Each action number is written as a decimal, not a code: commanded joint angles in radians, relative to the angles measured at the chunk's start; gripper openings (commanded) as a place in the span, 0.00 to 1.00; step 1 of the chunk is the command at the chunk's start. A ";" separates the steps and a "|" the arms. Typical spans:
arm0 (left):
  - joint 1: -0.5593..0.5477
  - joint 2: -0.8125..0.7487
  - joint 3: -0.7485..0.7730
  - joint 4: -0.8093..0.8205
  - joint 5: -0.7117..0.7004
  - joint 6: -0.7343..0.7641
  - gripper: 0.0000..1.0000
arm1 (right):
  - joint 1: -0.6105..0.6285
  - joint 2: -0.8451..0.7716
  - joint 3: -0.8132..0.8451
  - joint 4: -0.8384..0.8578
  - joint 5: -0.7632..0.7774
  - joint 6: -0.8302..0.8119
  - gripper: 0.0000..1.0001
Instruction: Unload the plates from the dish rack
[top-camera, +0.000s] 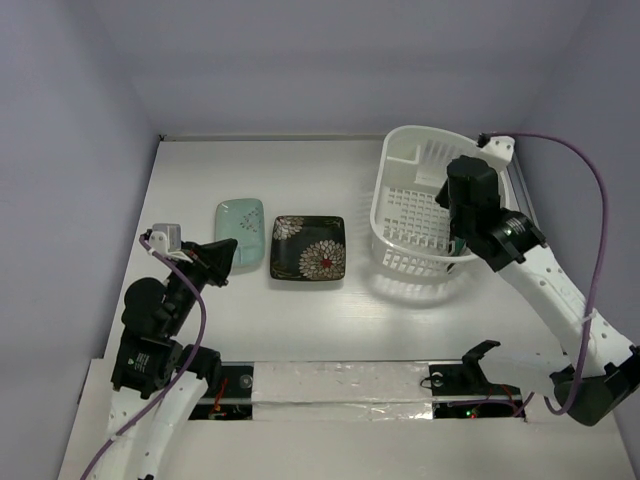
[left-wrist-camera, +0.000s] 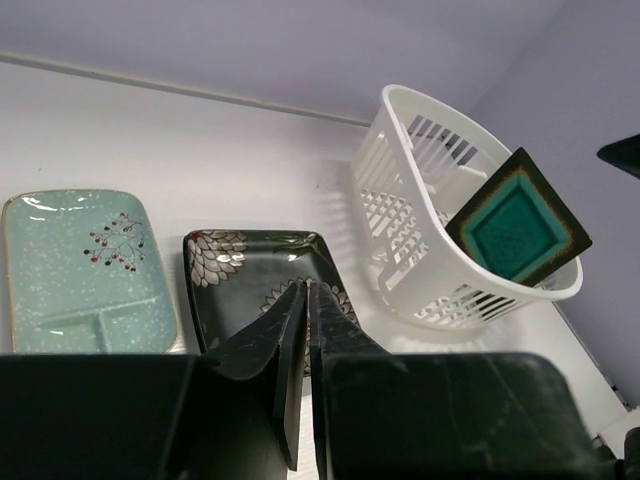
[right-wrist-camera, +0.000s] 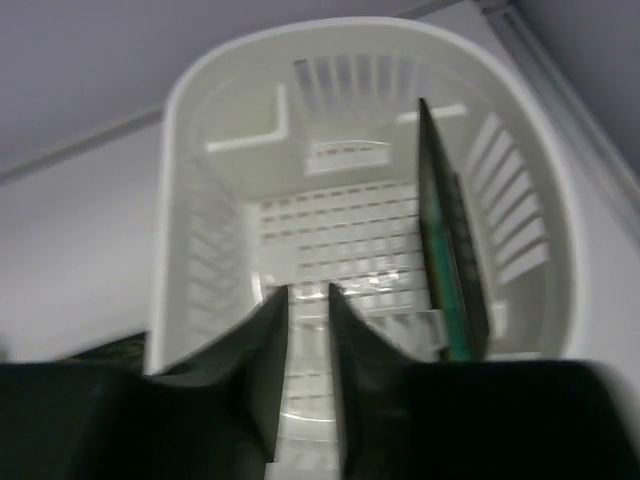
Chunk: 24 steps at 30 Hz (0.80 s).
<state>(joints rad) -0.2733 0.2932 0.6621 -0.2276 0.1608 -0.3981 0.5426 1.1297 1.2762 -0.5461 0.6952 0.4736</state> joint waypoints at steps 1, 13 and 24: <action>-0.003 -0.020 -0.007 0.053 0.016 0.004 0.03 | -0.035 0.007 -0.018 -0.169 0.174 -0.041 0.34; -0.023 -0.054 -0.009 0.053 0.016 0.004 0.35 | -0.227 0.119 -0.009 -0.201 0.099 -0.156 0.76; -0.043 -0.075 -0.007 0.051 0.009 0.004 0.38 | -0.257 0.213 -0.066 -0.155 0.159 -0.187 0.35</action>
<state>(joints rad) -0.3084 0.2333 0.6621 -0.2272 0.1677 -0.3981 0.2939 1.3926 1.2232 -0.7322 0.7872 0.3111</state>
